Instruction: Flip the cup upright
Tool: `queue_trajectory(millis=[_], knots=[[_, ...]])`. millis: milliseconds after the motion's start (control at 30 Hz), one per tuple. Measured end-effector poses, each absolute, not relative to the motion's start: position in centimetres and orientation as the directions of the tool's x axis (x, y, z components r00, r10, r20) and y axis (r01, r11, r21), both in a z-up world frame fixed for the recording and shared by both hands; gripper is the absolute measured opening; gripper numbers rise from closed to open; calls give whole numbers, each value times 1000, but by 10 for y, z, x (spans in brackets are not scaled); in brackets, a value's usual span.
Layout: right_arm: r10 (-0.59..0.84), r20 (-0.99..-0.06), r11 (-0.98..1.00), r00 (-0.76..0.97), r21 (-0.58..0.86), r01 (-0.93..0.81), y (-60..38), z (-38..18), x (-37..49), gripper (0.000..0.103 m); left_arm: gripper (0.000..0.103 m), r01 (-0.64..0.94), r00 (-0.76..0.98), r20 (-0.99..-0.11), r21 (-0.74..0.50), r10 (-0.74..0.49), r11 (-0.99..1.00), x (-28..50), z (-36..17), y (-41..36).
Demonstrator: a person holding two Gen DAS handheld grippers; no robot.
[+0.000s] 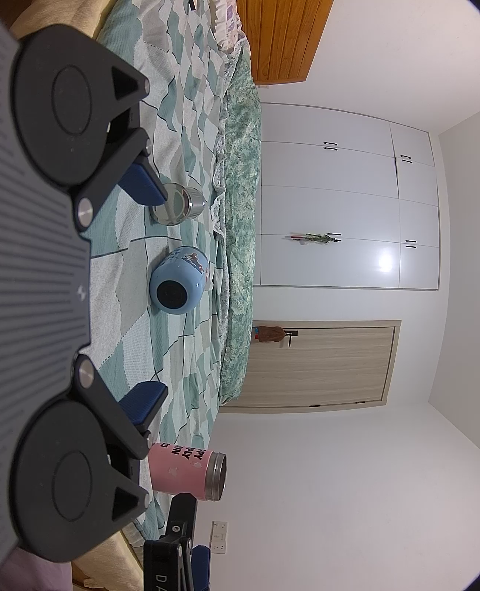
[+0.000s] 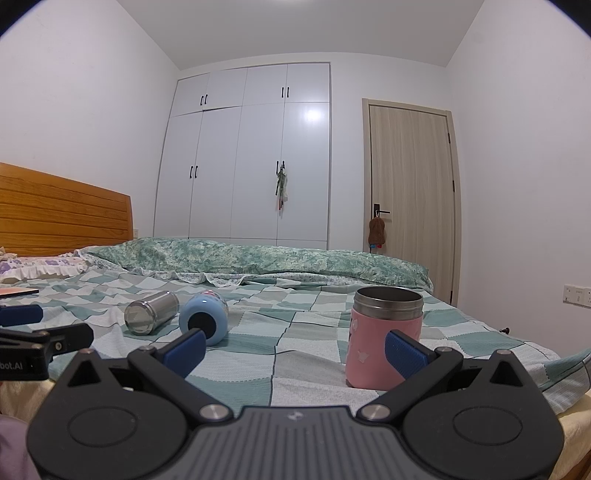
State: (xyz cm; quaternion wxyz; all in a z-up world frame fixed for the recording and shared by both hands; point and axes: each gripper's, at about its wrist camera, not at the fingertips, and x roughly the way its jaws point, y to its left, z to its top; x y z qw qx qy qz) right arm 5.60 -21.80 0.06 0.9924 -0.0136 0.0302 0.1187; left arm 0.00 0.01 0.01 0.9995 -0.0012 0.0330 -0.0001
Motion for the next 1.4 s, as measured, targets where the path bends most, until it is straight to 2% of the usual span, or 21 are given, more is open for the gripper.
queue_trajectory(millis=[933, 1200, 1400], knots=[[236, -67, 971, 969, -20, -238, -217, 1, 57, 103, 103, -1, 998, -67, -2, 1, 1000, 1, 0, 0], [301, -156, 949, 941, -48, -312, -204, 10, 72, 103, 103, 18, 993, -118, -35, -22, 999, 5, 15, 10], [359, -193, 921, 913, -85, -380, -183, 24, 94, 103, 103, 12, 994, -108, 19, -10, 1000, 23, 39, 29]])
